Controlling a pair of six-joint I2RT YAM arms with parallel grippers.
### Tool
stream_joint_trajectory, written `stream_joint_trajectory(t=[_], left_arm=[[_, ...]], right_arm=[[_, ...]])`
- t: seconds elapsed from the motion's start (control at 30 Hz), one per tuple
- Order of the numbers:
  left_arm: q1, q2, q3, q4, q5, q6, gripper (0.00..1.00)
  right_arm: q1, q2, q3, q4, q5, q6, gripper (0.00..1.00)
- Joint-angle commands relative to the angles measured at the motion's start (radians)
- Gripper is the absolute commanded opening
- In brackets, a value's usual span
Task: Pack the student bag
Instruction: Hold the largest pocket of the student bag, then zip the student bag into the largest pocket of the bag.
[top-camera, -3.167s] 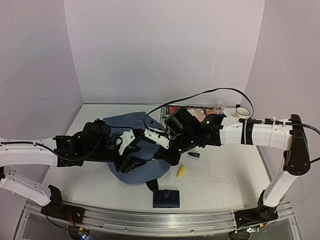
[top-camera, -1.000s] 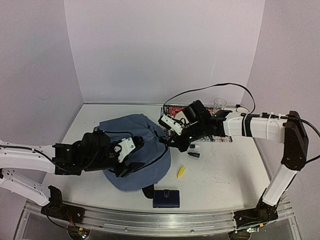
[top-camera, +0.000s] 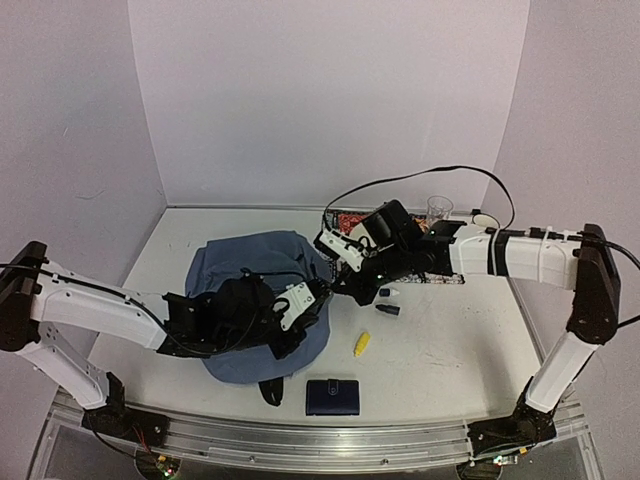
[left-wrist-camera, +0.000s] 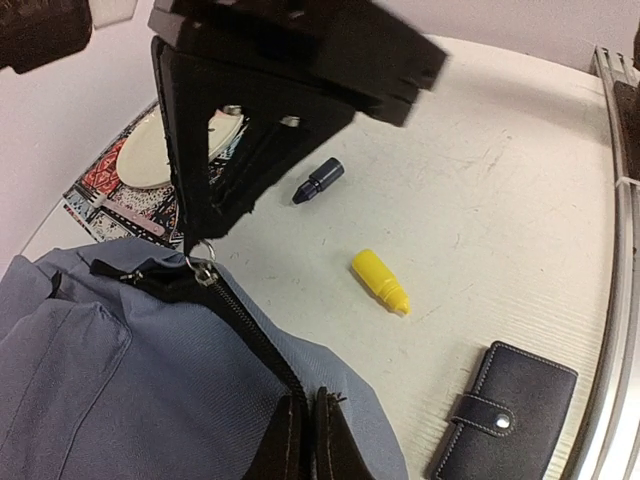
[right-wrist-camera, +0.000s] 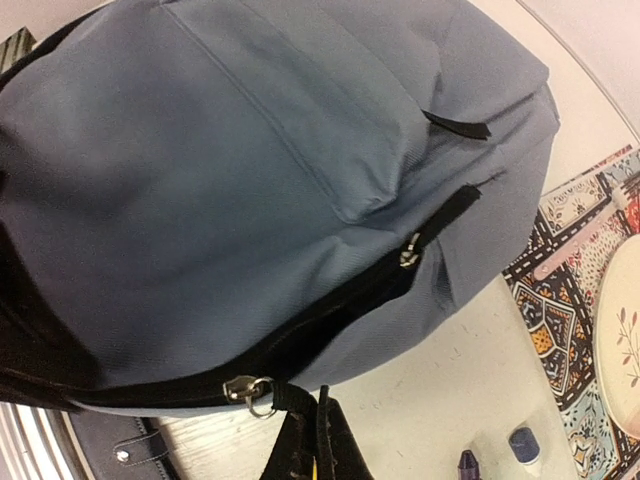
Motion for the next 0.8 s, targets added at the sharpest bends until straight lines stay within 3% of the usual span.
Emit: stream_joint_trajectory(t=[0.0,0.13,0.3,0.5,0.67,0.7,0.77], left_arm=[[-0.083,-0.121,-0.054,-0.032,0.024,-0.004,0.0],[-0.088,-0.154,-0.065,-0.056,-0.032,-0.04,0.0],[-0.102,-0.195,-0.091,-0.068,0.007,-0.067,0.0],[-0.13,-0.294,-0.157,-0.084,0.047,-0.085,0.0],[-0.138,-0.285,-0.152,-0.089,0.064,-0.094,0.0],[-0.137,-0.275,-0.142,-0.088,0.058,-0.107,0.01],[-0.137,-0.253,-0.118,-0.087,0.023,-0.144,0.15]], right_arm=[[-0.109,0.087,0.097,0.044,0.06,-0.029,0.0],[-0.118,0.12,0.145,0.044,-0.016,-0.063,0.0],[-0.134,0.168,0.189,0.041,0.065,-0.069,0.0],[-0.162,0.336,0.351,0.036,0.111,-0.043,0.0],[-0.162,0.405,0.444,0.034,0.056,-0.002,0.0],[-0.162,0.39,0.43,0.035,0.024,0.01,0.0],[-0.161,0.331,0.377,0.05,-0.043,0.045,0.0]])
